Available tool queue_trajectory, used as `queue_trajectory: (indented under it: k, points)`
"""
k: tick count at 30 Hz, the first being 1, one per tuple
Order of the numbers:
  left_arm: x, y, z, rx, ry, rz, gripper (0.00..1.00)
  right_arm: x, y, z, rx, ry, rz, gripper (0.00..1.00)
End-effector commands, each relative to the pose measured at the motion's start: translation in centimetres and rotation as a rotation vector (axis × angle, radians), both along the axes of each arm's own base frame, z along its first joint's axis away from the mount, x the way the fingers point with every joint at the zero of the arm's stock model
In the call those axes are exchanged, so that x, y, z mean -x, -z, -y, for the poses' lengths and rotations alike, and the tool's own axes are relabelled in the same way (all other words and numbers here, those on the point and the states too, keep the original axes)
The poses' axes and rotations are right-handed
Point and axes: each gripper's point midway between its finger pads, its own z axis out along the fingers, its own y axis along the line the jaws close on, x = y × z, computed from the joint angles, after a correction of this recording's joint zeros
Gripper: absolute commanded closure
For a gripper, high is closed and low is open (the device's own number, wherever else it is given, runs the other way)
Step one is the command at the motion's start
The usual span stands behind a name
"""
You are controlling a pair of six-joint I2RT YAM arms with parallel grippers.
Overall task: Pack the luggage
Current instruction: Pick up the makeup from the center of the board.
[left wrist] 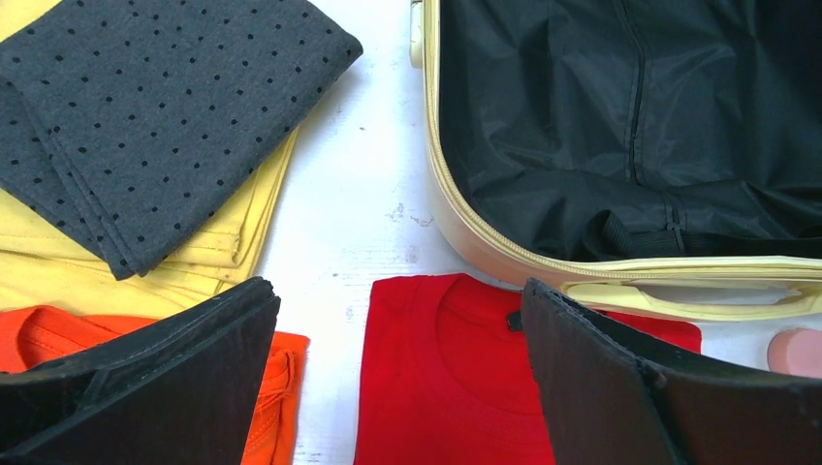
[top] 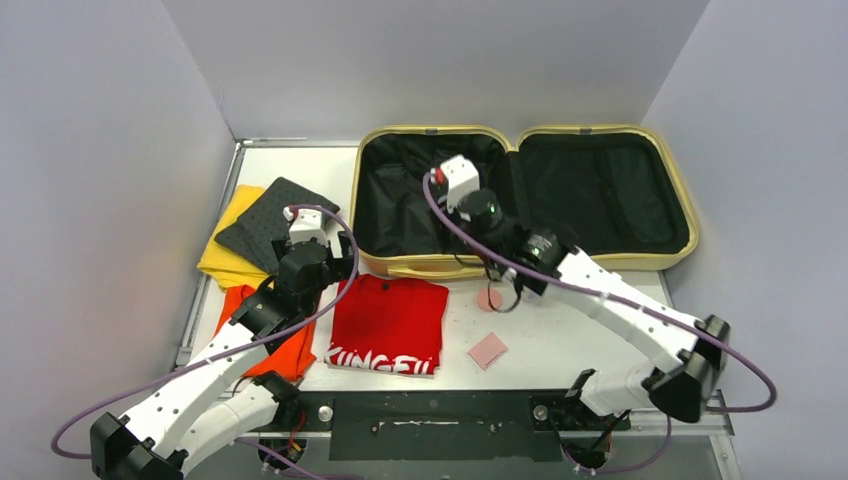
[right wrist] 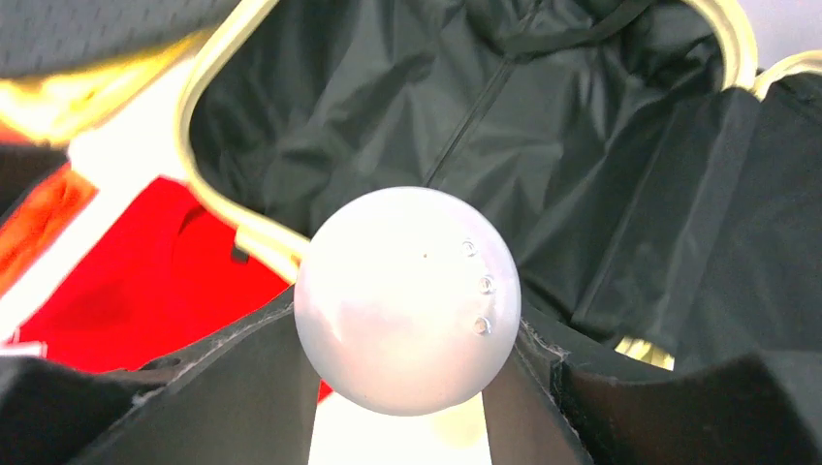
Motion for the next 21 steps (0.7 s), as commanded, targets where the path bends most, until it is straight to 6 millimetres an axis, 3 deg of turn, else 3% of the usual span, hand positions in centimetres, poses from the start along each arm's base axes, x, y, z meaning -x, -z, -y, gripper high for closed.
queue_trajectory:
  k: [1,5,9,13,21]
  points:
    - [-0.3,-2.5,0.3,0.046,-0.001,0.061,0.06,5.1,2.0,2.0,0.041,-0.007,-0.003,1.0]
    - [-0.3,-2.6,0.2,0.046,-0.006,0.067,0.06,8.5,5.2,3.4,-0.08,0.015,-0.063,1.0]
    - [-0.2,-2.5,0.1,0.041,-0.011,0.064,0.06,10.5,9.1,2.6,-0.19,0.019,-0.123,1.0]
    - [-0.1,-2.5,0.0,0.033,-0.018,0.064,0.06,11.3,13.0,2.1,-0.161,0.052,-0.112,1.0]
    - [0.2,-2.6,-0.2,0.02,-0.029,0.07,0.07,11.0,16.4,2.2,-0.164,0.106,-0.077,1.0]
